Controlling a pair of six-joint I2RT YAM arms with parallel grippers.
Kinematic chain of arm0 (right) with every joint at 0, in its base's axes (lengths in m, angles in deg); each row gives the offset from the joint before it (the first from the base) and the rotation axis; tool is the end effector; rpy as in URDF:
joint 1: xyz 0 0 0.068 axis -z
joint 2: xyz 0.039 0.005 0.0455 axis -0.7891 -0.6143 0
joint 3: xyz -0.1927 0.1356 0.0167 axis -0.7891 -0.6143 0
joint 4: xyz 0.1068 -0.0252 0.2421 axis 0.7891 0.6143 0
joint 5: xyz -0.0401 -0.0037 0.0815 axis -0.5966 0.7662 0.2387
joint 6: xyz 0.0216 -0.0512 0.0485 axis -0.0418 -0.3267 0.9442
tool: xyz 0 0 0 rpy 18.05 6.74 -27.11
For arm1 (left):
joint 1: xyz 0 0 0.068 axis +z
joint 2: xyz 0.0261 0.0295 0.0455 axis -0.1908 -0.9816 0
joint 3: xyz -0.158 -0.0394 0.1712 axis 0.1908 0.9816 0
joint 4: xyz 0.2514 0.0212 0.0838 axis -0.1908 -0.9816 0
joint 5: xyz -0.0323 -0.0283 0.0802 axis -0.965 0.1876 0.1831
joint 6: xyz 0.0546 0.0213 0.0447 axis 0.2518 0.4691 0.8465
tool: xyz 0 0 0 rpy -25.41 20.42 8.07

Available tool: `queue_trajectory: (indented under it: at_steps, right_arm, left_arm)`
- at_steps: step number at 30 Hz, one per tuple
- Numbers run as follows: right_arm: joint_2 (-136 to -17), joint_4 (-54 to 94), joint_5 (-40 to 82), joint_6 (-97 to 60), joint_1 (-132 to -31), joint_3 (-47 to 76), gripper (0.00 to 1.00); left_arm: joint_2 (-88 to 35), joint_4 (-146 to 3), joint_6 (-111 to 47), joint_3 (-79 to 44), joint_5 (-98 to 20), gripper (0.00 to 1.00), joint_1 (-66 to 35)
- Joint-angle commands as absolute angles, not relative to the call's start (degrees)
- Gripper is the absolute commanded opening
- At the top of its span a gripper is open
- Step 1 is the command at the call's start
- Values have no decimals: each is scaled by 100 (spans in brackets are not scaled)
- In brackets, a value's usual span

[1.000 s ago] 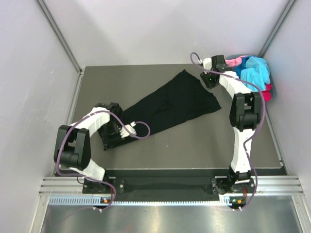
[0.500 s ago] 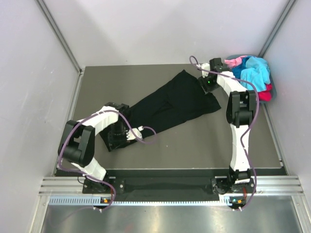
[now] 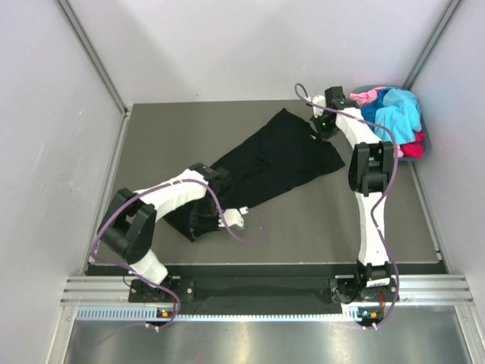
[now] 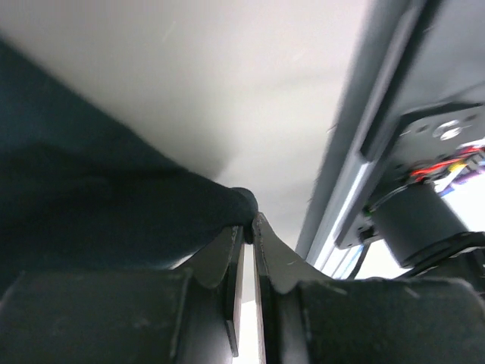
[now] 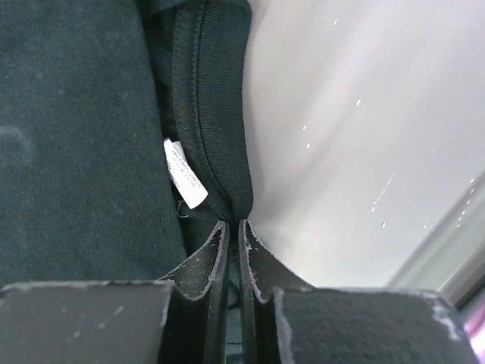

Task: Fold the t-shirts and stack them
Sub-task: Fold the tshirt

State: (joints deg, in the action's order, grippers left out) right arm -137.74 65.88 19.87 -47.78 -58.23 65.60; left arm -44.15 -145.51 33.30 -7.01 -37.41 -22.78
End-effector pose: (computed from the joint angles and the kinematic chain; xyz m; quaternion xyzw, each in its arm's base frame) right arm 0.5148 0.0621 0.1264 -0.2502 0.9356 0.0193 0.2482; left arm 0.2009 -0.1432 0.1278 -0.6833 -0.7186 0.0786 0.1025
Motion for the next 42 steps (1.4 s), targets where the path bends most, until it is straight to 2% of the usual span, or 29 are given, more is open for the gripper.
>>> queue_trajectory:
  at_steps: [1, 9, 18, 26, 29, 34, 38, 42]
  right_arm:
    - [-14035, 6030, 2055, -4683, -5851, 6758, 4]
    - [-14254, 4993, 1976, -4718, -6255, 7268, 2]
    - [-14500, 3648, 1932, -4719, -6616, 7731, 0]
    - [-15080, 2506, 1739, -4877, -6923, 8304, 0]
    - [-15300, 2154, 1651, -4964, -6967, 8489, 0]
    - [-15458, 1522, 1572, -5157, -6985, 8533, 0]
    - [-15529, 1257, 1510, -5272, -6985, 8525, 0]
    - [-15590, 958, 1527, -5290, -6976, 8516, 0]
  left_arm:
    - [-4568, -14915, 3139, -948, -4556, 13, -2835]
    - [-5333, -14871, 2787, -1685, -5560, 13, -4452]
    - [-6194, -14274, 2128, -2739, -6246, 13, -5561]
    - [-6731, -13905, 2004, -3206, -6133, 15, -5597]
    - [-6836, -13702, 1934, -3425, -6106, 18, -5597]
    - [-7030, -13457, 1776, -3821, -5931, 19, -5597]
    - [-7170, -13290, 1600, -4216, -5790, 24, -5597]
    - [-7319, -13271, 1486, -4542, -5746, 23, -5597]
